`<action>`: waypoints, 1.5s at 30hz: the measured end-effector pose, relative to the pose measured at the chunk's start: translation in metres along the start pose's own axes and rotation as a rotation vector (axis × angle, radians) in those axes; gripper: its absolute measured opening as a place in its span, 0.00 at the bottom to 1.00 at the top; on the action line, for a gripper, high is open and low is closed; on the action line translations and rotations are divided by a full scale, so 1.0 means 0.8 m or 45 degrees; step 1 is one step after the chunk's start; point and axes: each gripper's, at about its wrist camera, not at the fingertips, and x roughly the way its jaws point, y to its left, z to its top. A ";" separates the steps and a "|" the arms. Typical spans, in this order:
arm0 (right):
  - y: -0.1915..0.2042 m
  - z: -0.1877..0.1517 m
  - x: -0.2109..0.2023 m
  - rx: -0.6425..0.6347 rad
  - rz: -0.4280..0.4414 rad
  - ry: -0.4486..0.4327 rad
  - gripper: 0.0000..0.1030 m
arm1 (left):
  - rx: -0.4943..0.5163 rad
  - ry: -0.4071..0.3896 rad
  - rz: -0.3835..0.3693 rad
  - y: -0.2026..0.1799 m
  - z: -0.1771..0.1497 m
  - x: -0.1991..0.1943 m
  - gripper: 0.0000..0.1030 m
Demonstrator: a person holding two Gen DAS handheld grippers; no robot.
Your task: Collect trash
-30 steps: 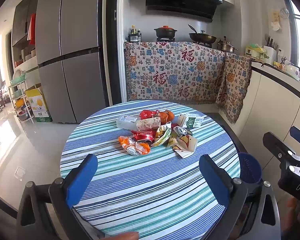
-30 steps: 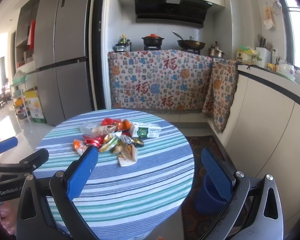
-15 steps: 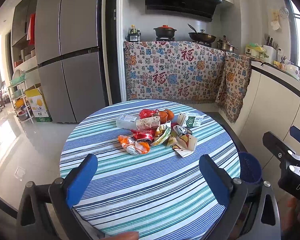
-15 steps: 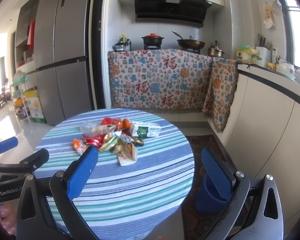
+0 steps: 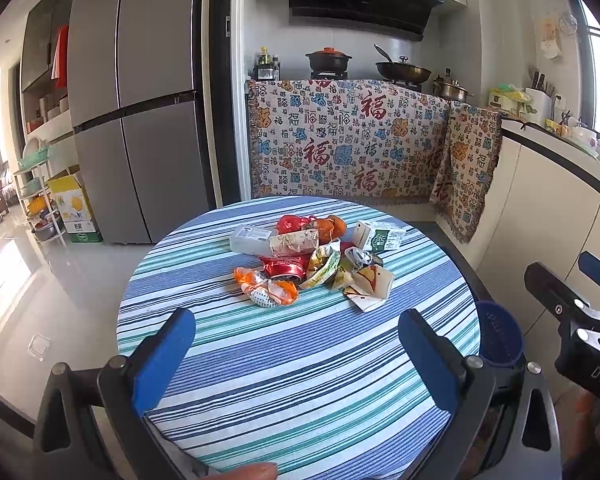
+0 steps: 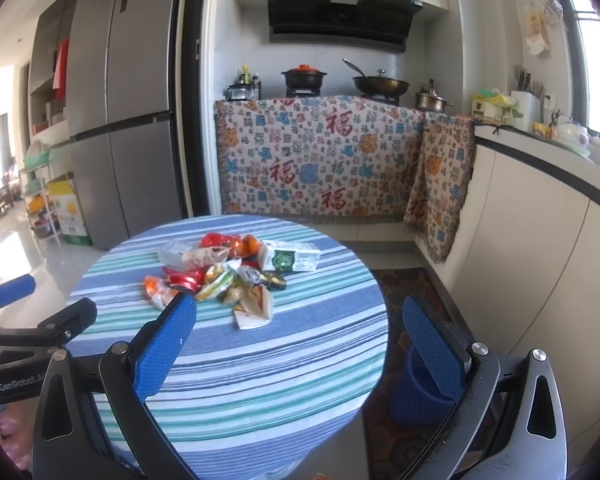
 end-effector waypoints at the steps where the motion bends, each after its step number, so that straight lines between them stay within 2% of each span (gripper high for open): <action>1: 0.000 -0.001 0.000 0.001 0.000 0.003 1.00 | 0.001 0.001 0.000 0.000 -0.001 0.000 1.00; 31: -0.004 -0.005 0.034 0.005 0.004 0.072 1.00 | -0.001 0.068 -0.021 0.006 0.003 0.025 1.00; 38: -0.011 -0.010 0.052 0.028 0.031 0.098 1.00 | -0.019 0.092 -0.070 0.009 0.000 0.044 1.00; 45: -0.016 -0.018 0.079 0.036 0.045 0.125 1.00 | -0.026 0.151 -0.049 0.018 -0.014 0.083 1.00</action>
